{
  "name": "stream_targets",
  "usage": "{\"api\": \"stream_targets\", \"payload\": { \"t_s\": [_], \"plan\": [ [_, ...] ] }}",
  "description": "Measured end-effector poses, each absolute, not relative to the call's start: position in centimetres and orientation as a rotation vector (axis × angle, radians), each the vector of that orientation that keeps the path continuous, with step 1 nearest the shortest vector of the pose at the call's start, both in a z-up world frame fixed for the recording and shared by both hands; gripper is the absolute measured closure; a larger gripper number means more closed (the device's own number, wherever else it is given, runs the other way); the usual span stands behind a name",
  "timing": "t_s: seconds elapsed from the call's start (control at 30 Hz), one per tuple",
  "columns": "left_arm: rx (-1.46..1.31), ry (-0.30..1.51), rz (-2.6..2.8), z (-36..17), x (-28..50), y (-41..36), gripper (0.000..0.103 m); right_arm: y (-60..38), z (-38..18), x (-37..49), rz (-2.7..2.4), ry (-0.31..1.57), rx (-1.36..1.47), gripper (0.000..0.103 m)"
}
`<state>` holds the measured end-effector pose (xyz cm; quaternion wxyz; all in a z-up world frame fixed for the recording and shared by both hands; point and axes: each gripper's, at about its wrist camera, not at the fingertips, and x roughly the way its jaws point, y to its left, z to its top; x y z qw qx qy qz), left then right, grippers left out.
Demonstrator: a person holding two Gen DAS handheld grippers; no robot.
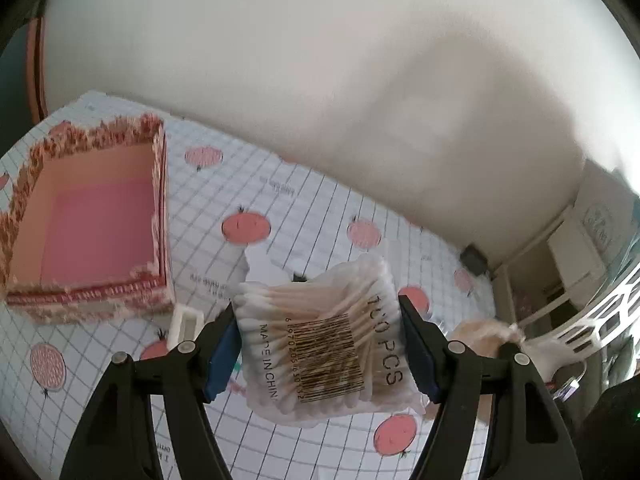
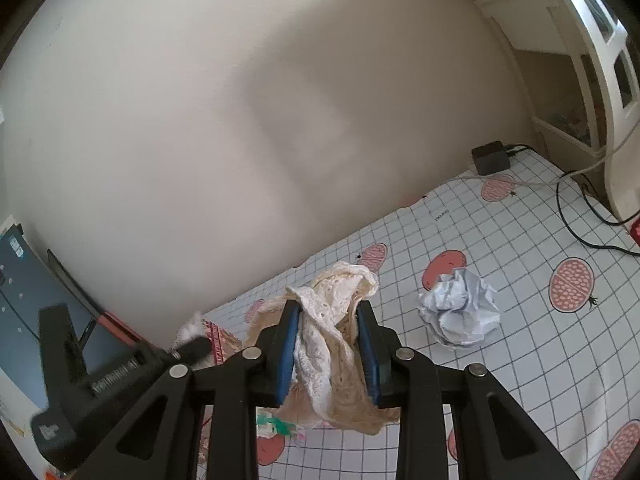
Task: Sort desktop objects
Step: 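Carry the swab bag and scrunchie over the floral pink box with both tools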
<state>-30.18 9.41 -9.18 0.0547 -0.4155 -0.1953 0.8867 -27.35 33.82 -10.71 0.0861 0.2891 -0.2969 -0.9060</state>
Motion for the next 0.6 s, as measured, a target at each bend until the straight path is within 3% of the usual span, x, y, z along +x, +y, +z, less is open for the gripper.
{"api": "stream_targets", "payload": {
  "t_s": [0.6],
  "plan": [
    [-1.211,-0.801,2.811,-8.7,-31.5,-0.1,0.030,27.1,-9.9,-28.2,-2.678,-0.754,0.811,0.072]
  ]
}}
